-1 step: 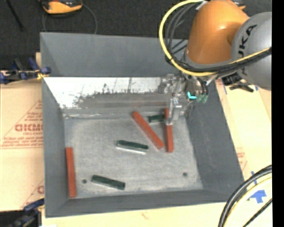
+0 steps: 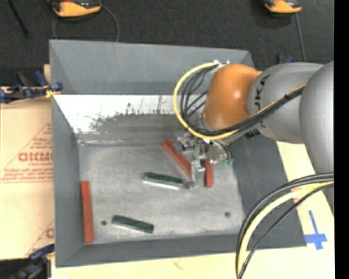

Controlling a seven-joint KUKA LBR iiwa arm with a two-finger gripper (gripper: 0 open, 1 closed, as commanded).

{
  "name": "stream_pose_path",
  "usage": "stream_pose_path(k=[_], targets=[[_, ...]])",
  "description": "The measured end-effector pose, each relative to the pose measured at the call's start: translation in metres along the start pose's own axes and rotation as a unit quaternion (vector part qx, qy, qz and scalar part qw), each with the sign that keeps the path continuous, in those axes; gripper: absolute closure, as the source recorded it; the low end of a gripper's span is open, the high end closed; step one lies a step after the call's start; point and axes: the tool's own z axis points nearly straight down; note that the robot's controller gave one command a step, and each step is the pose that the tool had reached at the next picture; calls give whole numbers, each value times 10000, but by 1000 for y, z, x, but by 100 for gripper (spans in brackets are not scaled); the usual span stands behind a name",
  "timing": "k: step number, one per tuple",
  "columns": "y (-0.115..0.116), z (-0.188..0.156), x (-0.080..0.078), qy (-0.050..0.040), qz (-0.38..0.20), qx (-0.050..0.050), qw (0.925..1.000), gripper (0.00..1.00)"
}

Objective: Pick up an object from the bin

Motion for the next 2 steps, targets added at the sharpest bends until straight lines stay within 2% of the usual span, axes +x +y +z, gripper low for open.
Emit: stream_pose_path(k=[1,2], targets=[[0,-5,-3,-38,3,7,10000,100],[0,-4,-2,-25,4,3,10000,0]])
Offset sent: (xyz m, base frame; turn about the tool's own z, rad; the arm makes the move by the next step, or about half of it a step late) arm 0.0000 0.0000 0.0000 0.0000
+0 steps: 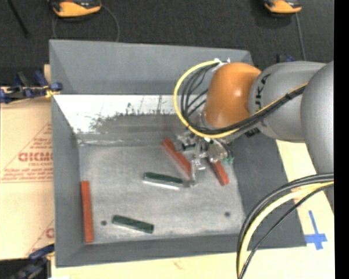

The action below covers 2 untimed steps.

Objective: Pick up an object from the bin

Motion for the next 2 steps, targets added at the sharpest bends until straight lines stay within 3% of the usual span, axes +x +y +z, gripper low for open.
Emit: stream_pose_path(k=[1,2], targets=[[0,-1,-1,-13,1,3,10000,100],[0,0,0,0,2,0,10000,0]])
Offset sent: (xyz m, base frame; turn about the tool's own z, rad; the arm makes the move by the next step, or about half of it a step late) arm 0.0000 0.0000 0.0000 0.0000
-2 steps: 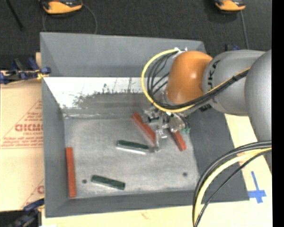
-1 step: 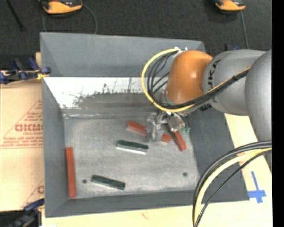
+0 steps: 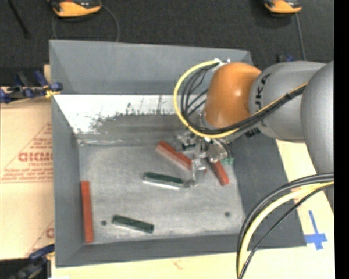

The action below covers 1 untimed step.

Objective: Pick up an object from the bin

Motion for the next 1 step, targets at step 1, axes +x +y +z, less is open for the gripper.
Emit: stream_pose_path(k=[1], targets=[[0,-1,-1,-16,0,3,10000,100]])
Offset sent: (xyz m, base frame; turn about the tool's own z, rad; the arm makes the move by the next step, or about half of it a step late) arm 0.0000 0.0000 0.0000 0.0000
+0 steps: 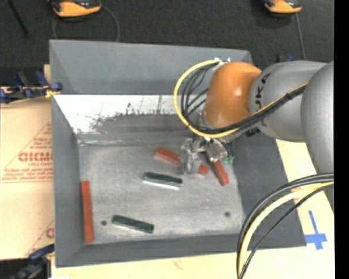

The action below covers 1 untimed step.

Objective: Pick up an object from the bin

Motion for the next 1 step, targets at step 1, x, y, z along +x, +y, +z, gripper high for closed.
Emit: stream_pose_path(k=[1], targets=[[0,1,1,15,0,-4,10000,0]])
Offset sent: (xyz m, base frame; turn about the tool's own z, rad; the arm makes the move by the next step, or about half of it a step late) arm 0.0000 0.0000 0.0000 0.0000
